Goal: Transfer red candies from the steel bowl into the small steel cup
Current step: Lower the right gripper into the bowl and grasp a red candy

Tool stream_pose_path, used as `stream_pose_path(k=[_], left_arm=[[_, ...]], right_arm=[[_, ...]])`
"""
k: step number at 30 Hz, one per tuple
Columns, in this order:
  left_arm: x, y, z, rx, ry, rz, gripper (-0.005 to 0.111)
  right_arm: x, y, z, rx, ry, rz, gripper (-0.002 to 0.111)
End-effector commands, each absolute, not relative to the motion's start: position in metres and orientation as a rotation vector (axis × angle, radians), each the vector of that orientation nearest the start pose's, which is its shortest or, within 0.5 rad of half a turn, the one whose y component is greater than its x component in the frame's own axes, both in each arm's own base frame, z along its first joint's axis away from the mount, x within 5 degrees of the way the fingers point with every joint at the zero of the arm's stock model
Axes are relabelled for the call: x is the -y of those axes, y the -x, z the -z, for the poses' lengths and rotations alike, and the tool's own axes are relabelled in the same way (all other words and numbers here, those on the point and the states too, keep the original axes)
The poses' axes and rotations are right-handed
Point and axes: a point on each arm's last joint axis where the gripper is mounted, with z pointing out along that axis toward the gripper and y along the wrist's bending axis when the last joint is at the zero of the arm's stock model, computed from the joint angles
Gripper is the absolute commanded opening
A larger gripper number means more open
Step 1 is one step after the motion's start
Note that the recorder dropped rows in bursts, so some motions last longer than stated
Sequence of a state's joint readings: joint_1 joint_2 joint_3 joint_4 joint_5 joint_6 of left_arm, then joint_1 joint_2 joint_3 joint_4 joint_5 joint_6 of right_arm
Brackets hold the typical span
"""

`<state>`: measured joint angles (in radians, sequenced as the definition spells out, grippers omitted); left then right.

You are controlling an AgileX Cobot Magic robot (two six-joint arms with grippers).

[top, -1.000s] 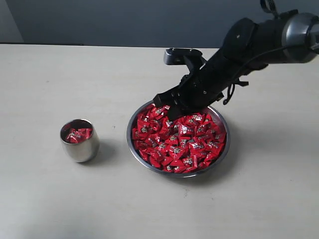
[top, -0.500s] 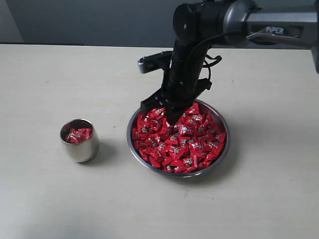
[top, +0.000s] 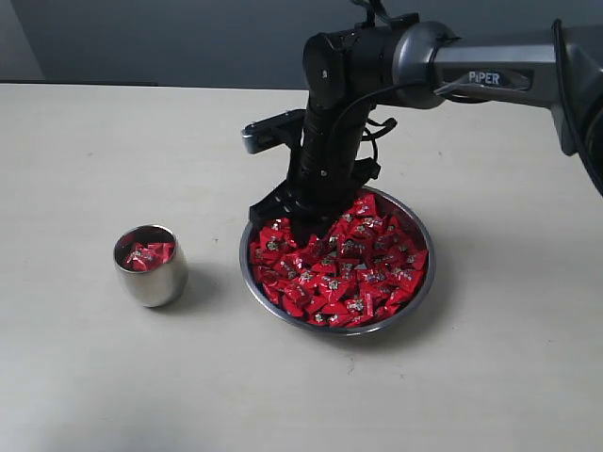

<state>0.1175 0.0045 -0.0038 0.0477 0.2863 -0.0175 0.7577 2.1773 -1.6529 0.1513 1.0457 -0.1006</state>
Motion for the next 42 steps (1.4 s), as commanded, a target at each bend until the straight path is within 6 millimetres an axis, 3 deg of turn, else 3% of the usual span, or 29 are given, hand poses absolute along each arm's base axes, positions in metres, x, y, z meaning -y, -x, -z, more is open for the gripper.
stream_pose_path(k=[1, 4, 8, 18, 42], left_arm=[[-0.008, -0.054, -0.187, -1.767, 0.093, -0.114, 0.0], [-0.008, -0.054, -0.187, -1.767, 0.093, -0.114, 0.0], [-0.008, -0.054, -0.187, -1.767, 0.093, -0.114, 0.0], [-0.008, -0.054, -0.187, -1.767, 0.093, -0.114, 0.0], [-0.008, -0.054, -0.187, -1.767, 0.093, -0.114, 0.0]], right_arm=[[-0.31, -0.311, -0.161, -2.84, 1.178, -0.235, 0.051], [-0.31, -0.312, -0.161, -2.832, 1.172, -0.236, 0.042], [-0.309, -0.314, -0.157, -2.824, 1.186, -0.204, 0.042], [-0.309, -0.313, -0.122, -2.915, 1.217, -0.163, 0.042], [-0.307, -0.312, -0.121, -2.932, 1.233, -0.142, 0.042]])
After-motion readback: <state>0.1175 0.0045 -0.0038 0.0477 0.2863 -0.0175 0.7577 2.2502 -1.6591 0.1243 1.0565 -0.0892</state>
